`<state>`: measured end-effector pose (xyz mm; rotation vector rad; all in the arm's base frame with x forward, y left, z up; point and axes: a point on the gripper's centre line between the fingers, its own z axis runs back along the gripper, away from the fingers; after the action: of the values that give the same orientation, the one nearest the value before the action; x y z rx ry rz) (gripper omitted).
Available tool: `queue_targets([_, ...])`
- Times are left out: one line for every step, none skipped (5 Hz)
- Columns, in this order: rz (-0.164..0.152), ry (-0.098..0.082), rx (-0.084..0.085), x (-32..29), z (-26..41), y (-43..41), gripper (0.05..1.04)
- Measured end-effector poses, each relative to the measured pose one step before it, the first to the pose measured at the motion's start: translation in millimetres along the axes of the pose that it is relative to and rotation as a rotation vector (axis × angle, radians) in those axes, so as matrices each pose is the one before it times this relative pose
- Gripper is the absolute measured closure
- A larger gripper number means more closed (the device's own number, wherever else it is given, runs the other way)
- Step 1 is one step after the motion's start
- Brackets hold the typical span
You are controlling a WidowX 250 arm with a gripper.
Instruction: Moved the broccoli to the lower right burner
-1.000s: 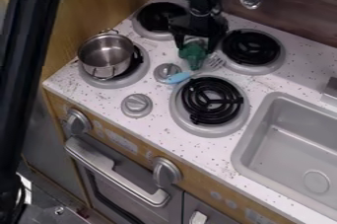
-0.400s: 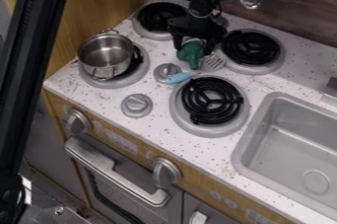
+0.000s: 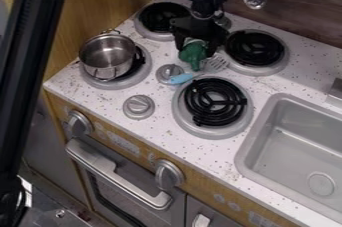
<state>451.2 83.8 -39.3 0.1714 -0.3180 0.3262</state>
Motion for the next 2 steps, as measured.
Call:
queue_targets([-0.0043, -0.0733, -0.051, -3.5, 31.79, -4.45, 0.263])
queue_targets([-0.0246, -0.0452, -0.0227, -0.9, 33.5, -6.48, 0.562])
